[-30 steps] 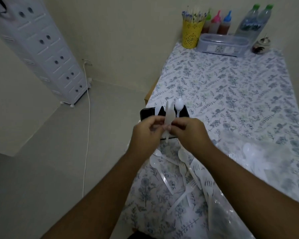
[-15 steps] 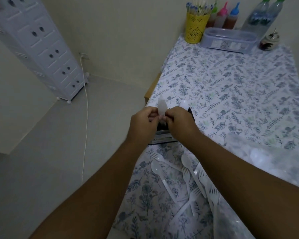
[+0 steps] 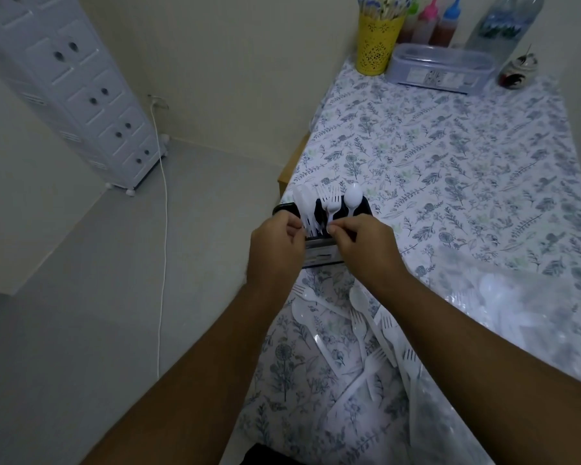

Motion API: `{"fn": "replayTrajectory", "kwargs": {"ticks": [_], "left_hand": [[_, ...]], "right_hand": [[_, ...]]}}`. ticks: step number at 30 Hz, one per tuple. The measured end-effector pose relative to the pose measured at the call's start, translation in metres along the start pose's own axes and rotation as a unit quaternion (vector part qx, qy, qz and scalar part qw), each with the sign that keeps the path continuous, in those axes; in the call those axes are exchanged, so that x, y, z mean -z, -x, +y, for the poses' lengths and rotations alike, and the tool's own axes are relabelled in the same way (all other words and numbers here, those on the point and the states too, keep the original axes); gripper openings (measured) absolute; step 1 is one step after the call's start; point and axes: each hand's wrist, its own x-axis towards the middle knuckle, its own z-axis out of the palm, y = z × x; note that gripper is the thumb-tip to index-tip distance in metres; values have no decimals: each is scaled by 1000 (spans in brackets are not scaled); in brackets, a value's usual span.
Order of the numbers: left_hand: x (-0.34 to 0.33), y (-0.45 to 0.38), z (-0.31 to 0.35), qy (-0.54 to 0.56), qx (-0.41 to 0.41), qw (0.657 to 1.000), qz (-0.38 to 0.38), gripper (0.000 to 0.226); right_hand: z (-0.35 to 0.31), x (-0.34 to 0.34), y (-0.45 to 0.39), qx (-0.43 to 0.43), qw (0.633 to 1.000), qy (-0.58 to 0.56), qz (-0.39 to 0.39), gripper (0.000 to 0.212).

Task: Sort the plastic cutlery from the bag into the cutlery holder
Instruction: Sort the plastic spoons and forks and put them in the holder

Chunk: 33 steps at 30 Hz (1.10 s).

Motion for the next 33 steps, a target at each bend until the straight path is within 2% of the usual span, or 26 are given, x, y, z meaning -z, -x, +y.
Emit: {"fn": "replayTrajectory", "kwargs": {"ticks": [3, 5, 9, 13, 15, 19, 25, 29, 33], "left_hand": [[-6, 32, -12, 7, 27, 999, -25, 5], [-14, 57, -28, -14, 91, 993, -70, 7], [-33, 105, -64, -75, 237, 953, -172, 26], [-44, 128, -68, -115, 217, 953, -180, 33], [-45, 129, -64, -124, 208, 953, -180, 30], [-37, 134, -62, -120, 226, 946, -200, 19], [-25, 149, -62, -88, 229, 948, -201, 11], [-23, 152, -57, -63, 224, 953, -196, 6], [-20, 153, -51, -58, 185, 961, -195, 8]], "right_hand": [[13, -1, 29, -23, 1000, 14, -15, 21], [25, -4, 54, -48, 997, 20, -52, 21], [52, -19, 107, -68, 985, 40, -156, 23], [74, -33, 146, -45, 953, 62, -293, 22], [76, -35, 158, -18, 944, 91, -317, 24], [74, -25, 161, -34, 951, 79, -296, 29], [67, -39, 119, -30, 982, 64, -177, 28], [61, -66, 81, -22, 984, 78, -160, 29], [68, -86, 66, -40, 979, 120, -161, 16]]}}
